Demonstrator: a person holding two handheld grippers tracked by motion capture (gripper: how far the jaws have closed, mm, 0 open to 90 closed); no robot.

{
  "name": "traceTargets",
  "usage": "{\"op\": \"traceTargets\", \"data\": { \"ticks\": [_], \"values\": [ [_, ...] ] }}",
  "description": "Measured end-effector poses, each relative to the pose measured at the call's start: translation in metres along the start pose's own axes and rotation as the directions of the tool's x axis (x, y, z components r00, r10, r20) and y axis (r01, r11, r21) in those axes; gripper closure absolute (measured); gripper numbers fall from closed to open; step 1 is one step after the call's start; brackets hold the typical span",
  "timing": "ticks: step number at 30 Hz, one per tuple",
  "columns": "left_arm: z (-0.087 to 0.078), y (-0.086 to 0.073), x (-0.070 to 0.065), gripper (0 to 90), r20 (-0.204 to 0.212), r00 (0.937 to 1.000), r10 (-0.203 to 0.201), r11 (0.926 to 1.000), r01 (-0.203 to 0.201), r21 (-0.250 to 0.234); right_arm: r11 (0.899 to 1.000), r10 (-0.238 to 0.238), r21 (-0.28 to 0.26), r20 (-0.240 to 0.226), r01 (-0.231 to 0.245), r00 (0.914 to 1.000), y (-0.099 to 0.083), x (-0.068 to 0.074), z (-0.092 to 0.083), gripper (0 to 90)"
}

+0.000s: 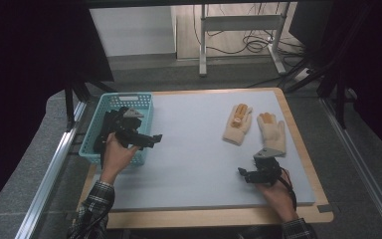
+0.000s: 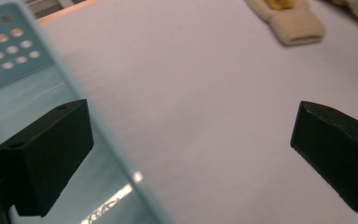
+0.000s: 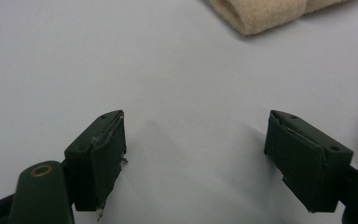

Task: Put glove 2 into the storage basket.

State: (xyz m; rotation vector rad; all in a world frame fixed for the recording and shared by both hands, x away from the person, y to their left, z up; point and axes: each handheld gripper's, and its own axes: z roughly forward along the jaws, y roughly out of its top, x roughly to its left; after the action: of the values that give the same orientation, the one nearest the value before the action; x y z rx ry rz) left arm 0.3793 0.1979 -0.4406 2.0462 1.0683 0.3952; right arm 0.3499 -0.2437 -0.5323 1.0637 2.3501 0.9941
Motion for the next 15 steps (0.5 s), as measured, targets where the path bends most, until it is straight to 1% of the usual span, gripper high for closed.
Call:
{"op": "traceTargets", "data": {
  "ticks": [3,4,9,11,15],
  "values": [
    [0.004,-0.003,-0.017,0.0,0.030,0.9991,0.028,0.9995,-0.028,-0.013,1.000,0.000,0.000,0.000,0.000,1.0000,0.000,0.000,0.000,20.3],
    [0.005,-0.004,-0.020,0.0,0.034,0.9987,0.037,0.9991,-0.037,-0.019,1.000,0.000,0.000,0.000,0.000,1.0000,0.000,0.000,0.000,20.3],
    [0.013,-0.013,-0.046,0.0,0.081,0.9937,0.078,0.9963,-0.074,-0.043,1.000,-0.002,0.000,0.001,0.002,1.0000,0.000,0.000,0.000,20.3],
    [0.017,-0.018,-0.056,0.0,0.089,0.9916,0.094,0.9948,-0.090,-0.046,1.000,-0.001,0.000,0.001,0.001,1.0000,0.000,0.000,0.000,20.3],
    [0.026,-0.028,-0.070,0.0,0.097,0.9876,0.123,0.9919,-0.119,-0.045,1.000,-0.002,0.002,0.002,0.002,1.0000,0.000,0.000,0.000,20.3]
  ]
}}
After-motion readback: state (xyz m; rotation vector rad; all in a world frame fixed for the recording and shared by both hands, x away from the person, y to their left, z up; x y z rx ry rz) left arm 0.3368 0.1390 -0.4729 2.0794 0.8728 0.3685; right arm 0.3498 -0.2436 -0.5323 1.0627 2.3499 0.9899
